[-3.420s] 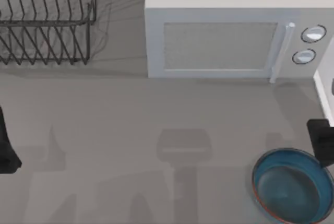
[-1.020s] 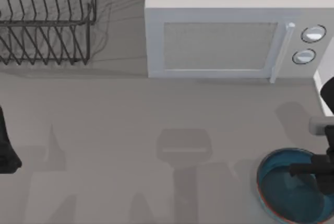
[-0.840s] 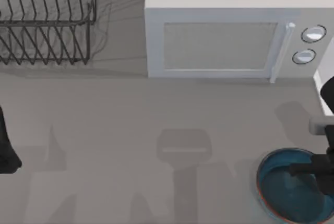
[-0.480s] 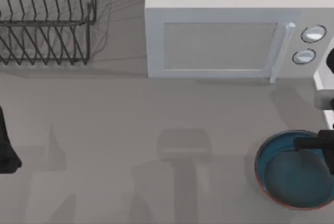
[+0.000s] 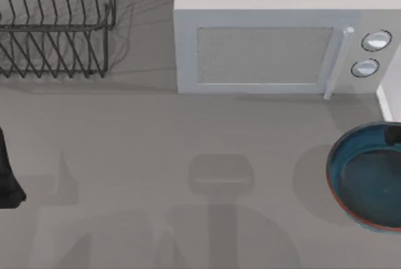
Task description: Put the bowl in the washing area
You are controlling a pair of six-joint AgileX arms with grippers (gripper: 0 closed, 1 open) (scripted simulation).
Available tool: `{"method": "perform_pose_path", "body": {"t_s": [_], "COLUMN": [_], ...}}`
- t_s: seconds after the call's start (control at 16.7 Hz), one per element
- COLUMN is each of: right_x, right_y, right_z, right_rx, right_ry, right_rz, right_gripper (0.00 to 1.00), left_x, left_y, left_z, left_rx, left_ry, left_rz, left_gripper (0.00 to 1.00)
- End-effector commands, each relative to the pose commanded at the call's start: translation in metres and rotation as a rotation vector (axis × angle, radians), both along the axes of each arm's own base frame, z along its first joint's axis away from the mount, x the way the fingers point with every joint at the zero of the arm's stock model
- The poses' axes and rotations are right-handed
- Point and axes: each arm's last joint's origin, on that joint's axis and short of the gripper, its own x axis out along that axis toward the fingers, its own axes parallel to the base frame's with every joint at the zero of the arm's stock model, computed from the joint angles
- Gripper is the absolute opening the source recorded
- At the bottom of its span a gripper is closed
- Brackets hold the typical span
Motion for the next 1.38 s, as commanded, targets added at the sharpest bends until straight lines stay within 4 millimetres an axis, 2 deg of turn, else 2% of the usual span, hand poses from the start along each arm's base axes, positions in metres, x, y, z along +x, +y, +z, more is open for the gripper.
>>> {"method": "perform_pose_path", "body": {"t_s": [0.42,0.6,0.78,1.08,1.26,1.38], "right_x": [0.005,0.021,0.043,0.082,0.099,0.101], "right_y": [0.000,-0.004,-0.016,-0.061,-0.100,-0.126], "right_z": [-0.002,-0.006,-0.002,0.011,0.006,-0.003], "right_rx": [0.023,0.113,0.238,0.365,0.330,0.275], "right_ry": [-0.011,-0.100,-0.301,-0.826,-1.133,-1.282], "right_rz": [0.003,0.003,0.000,0.025,0.052,0.062], "right_gripper": [0.00,0.00,0.00,0.00,0.00,0.00], "left_x": [0.000,0.000,0.000,0.000,0.000,0.000], "left_y": [0.000,0.000,0.000,0.000,0.000,0.000], "left_z": [0.000,0.000,0.000,0.000,0.000,0.000], "left_rx": [0.000,0.000,0.000,0.000,0.000,0.000], "left_ry": [0.000,0.000,0.000,0.000,0.000,0.000], "left_rz": [0.000,0.000,0.000,0.000,0.000,0.000], "left_gripper": [1.00,1.00,1.00,1.00,1.00,1.00]}}
